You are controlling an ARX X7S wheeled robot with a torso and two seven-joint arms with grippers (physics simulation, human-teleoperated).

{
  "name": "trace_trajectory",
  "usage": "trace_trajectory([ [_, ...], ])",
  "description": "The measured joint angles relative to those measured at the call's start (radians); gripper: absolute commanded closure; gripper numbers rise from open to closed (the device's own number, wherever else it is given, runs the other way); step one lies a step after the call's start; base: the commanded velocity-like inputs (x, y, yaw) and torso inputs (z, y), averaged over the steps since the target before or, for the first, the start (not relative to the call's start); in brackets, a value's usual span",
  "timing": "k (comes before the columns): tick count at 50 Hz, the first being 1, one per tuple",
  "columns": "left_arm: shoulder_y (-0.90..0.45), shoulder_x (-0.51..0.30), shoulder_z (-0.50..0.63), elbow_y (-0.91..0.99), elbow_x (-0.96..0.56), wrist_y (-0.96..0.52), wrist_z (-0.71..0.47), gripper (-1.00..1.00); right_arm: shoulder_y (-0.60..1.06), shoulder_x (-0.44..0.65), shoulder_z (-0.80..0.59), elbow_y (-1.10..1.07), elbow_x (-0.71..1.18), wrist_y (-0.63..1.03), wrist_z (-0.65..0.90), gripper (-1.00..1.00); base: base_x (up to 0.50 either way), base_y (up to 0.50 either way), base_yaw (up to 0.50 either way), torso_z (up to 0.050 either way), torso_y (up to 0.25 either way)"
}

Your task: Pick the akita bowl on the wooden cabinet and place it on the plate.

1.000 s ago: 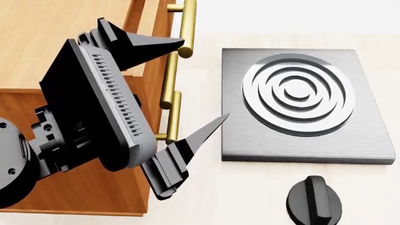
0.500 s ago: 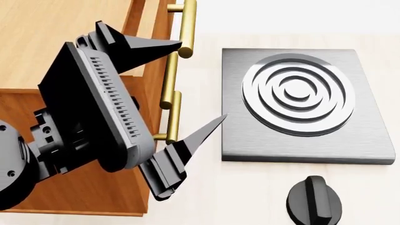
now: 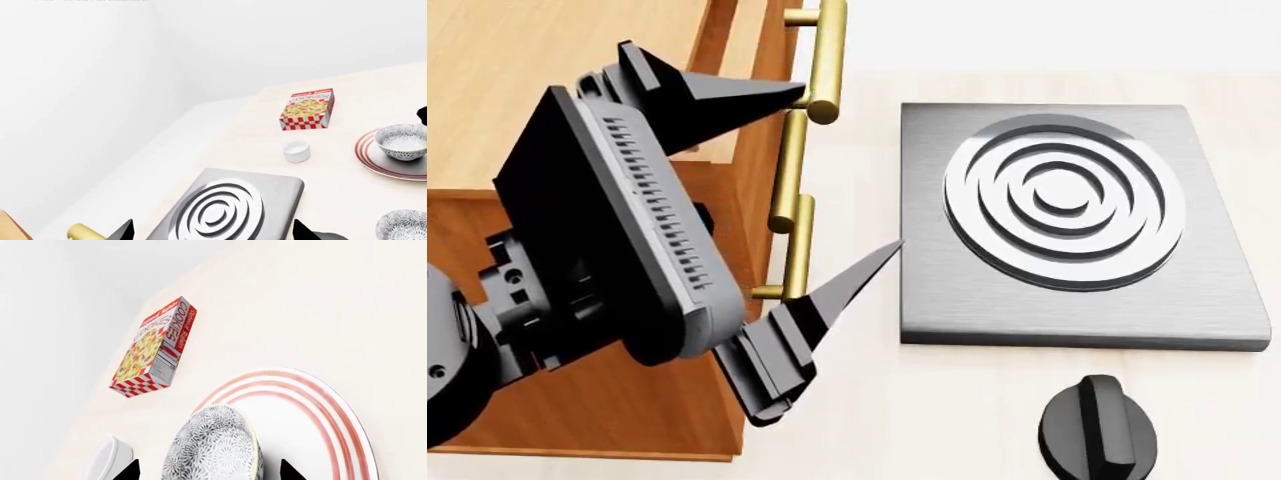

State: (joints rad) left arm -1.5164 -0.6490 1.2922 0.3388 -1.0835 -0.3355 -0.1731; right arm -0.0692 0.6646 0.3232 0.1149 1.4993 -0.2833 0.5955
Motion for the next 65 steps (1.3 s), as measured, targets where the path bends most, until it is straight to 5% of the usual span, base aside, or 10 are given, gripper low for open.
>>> trace_trajectory([
  [65, 0.011, -0.014, -0.014, 0.020, 0.001, -0.003, -0.008, -1.00, -0.194, 0.214, 0.349, -0.669, 0.068, -0.001, 0.160, -1.00, 0.00, 0.00, 0.00, 0.000, 0.000],
])
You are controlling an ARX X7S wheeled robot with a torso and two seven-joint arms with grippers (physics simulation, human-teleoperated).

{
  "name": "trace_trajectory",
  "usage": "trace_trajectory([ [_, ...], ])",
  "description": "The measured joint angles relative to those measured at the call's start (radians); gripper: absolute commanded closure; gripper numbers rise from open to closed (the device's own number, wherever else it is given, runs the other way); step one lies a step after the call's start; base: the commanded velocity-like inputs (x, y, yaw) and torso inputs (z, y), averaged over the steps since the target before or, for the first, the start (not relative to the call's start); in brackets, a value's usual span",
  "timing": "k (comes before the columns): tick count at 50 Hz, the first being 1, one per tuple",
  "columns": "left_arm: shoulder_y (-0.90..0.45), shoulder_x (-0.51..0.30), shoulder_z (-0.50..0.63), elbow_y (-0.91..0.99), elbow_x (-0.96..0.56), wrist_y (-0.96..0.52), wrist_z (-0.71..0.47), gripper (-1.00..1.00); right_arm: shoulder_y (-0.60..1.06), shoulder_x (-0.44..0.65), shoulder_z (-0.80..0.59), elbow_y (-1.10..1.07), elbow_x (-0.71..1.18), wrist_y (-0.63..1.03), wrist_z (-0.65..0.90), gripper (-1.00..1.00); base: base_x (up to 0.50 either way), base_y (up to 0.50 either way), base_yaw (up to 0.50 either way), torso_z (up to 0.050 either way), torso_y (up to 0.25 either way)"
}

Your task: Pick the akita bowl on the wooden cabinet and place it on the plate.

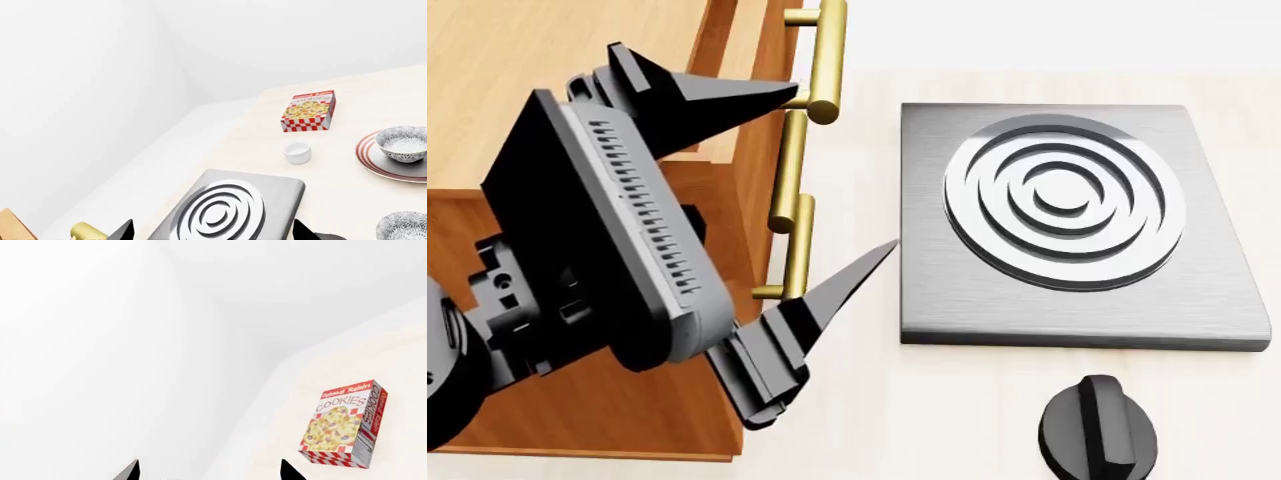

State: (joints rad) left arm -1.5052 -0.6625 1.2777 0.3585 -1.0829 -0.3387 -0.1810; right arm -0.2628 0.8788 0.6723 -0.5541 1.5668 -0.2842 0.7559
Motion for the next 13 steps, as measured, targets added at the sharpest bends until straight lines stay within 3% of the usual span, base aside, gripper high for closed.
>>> trace_trajectory([
  [13, 0.009, -0.005, -0.003, 0.002, 0.002, 0.006, 0.001, -1.00, 0.045, 0.095, 0.042, -0.136, 0.037, 0.013, 0.052, -1.00, 0.00, 0.00, 0.00, 0.000, 0.000],
])
